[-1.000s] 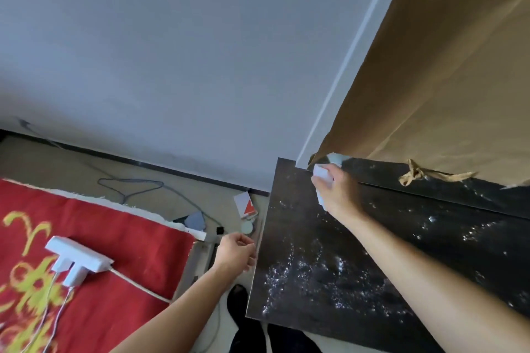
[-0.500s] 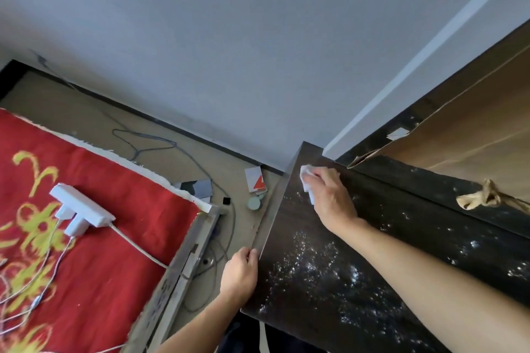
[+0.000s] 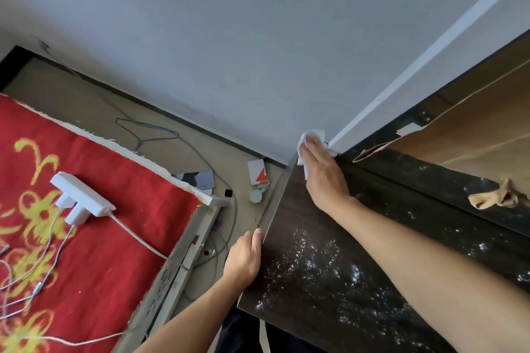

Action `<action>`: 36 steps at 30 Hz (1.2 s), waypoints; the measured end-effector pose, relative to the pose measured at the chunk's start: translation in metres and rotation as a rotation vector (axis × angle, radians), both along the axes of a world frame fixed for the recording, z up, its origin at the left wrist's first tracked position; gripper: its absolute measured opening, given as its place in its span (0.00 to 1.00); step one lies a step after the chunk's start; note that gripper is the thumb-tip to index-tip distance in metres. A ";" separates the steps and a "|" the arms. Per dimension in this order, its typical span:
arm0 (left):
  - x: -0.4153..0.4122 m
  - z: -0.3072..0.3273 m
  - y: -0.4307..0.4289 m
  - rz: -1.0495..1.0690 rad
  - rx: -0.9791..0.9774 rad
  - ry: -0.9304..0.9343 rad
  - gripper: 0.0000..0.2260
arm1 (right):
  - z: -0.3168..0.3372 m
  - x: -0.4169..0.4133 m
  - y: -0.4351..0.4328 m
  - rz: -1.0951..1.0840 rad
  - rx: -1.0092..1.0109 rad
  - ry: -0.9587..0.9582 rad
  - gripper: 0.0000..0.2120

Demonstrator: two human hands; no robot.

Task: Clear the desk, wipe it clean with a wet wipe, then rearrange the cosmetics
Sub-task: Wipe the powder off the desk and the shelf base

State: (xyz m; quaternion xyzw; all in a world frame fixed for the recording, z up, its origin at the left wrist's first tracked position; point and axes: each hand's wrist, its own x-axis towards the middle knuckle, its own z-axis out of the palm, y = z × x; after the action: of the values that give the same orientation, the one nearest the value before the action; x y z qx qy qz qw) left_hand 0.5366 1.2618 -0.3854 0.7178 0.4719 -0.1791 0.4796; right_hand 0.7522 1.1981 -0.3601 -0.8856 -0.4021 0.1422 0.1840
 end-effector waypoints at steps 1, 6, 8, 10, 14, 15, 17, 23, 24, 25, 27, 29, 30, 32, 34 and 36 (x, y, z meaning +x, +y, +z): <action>-0.001 0.000 0.001 -0.002 0.001 -0.001 0.20 | -0.003 -0.011 -0.004 0.023 0.015 0.021 0.31; -0.001 -0.001 0.006 -0.080 -0.022 0.018 0.21 | -0.002 -0.050 -0.080 0.405 0.009 0.013 0.37; 0.002 0.001 0.008 -0.107 -0.024 0.027 0.21 | -0.004 -0.018 -0.070 0.214 -0.031 -0.049 0.38; 0.006 0.003 0.012 -0.137 -0.011 0.029 0.21 | -0.001 -0.006 -0.051 -0.029 -0.046 -0.023 0.36; 0.026 0.010 0.019 -0.169 0.020 -0.012 0.21 | -0.005 -0.061 -0.087 0.184 -0.004 0.014 0.32; 0.036 0.014 0.022 -0.174 0.022 -0.037 0.21 | -0.004 -0.061 -0.104 0.240 -0.006 0.011 0.32; 0.057 0.022 0.026 -0.196 0.038 -0.090 0.21 | -0.005 -0.032 -0.119 0.141 -0.016 -0.004 0.32; 0.105 0.030 0.034 -0.321 0.090 -0.092 0.19 | -0.009 -0.040 -0.096 -0.074 0.002 -0.036 0.26; 0.107 0.028 0.034 -0.340 0.097 -0.080 0.20 | -0.008 -0.055 -0.109 0.029 0.024 -0.031 0.27; 0.107 0.028 0.034 -0.356 0.099 -0.074 0.19 | -0.005 -0.060 -0.123 0.102 0.030 -0.021 0.28; 0.108 0.029 0.036 -0.387 0.093 -0.073 0.19 | -0.003 -0.036 -0.142 0.060 0.030 -0.042 0.26; 0.111 0.030 0.039 -0.405 0.093 -0.076 0.20 | -0.003 -0.001 -0.141 -0.165 0.035 -0.068 0.22; 0.112 0.031 0.039 -0.413 0.093 -0.076 0.20 | -0.004 0.005 -0.135 -0.252 0.039 -0.066 0.20; 0.111 0.030 0.038 -0.420 0.095 -0.079 0.19 | -0.007 -0.014 -0.123 -0.266 0.059 -0.056 0.20; 0.110 0.029 0.037 -0.431 0.089 -0.074 0.17 | -0.010 -0.056 -0.132 -0.084 0.061 -0.054 0.24; 0.111 0.030 0.038 -0.445 0.083 -0.058 0.17 | -0.001 -0.076 -0.153 0.064 0.073 -0.004 0.26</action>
State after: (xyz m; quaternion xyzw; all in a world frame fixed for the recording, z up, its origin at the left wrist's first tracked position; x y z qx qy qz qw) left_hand 0.6472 1.3003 -0.3556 0.8281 0.2949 -0.2404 0.4118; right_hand 0.6758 1.0452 -0.3612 -0.8652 -0.4357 0.1313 0.2107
